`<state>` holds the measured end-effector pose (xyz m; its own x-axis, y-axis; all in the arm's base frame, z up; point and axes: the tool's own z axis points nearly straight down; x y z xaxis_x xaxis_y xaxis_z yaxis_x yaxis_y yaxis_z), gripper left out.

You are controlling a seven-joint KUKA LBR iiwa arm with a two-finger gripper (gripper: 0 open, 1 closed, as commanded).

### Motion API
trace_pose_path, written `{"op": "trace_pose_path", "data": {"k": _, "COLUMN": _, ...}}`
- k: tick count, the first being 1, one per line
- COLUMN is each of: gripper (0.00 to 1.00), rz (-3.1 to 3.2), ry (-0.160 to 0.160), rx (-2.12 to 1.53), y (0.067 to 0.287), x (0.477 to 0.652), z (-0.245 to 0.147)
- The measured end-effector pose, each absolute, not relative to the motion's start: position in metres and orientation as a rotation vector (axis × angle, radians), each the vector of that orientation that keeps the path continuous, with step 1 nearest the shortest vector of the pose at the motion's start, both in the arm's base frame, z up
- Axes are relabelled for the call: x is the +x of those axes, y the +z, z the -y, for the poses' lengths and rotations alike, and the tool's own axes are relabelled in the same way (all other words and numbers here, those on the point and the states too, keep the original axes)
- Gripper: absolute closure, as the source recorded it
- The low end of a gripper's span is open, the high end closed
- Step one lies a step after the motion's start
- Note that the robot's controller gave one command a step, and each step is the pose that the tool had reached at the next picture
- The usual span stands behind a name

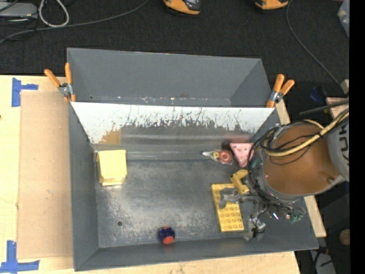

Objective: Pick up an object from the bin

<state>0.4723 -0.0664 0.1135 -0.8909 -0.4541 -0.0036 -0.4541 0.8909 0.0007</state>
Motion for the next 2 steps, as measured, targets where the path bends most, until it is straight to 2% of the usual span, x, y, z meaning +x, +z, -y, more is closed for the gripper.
{"op": "trace_pose_path", "data": {"k": 1, "gripper": 0.00, "rz": -3.076, "ry": 0.002, "rx": -0.611, "y": 0.096, "x": 0.474, "z": 0.069}}
{"op": "trace_pose_path", "data": {"k": 2, "gripper": 0.00, "rz": -3.070, "ry": 0.000, "rx": -0.630, "y": 0.085, "x": 0.484, "z": 0.071}}
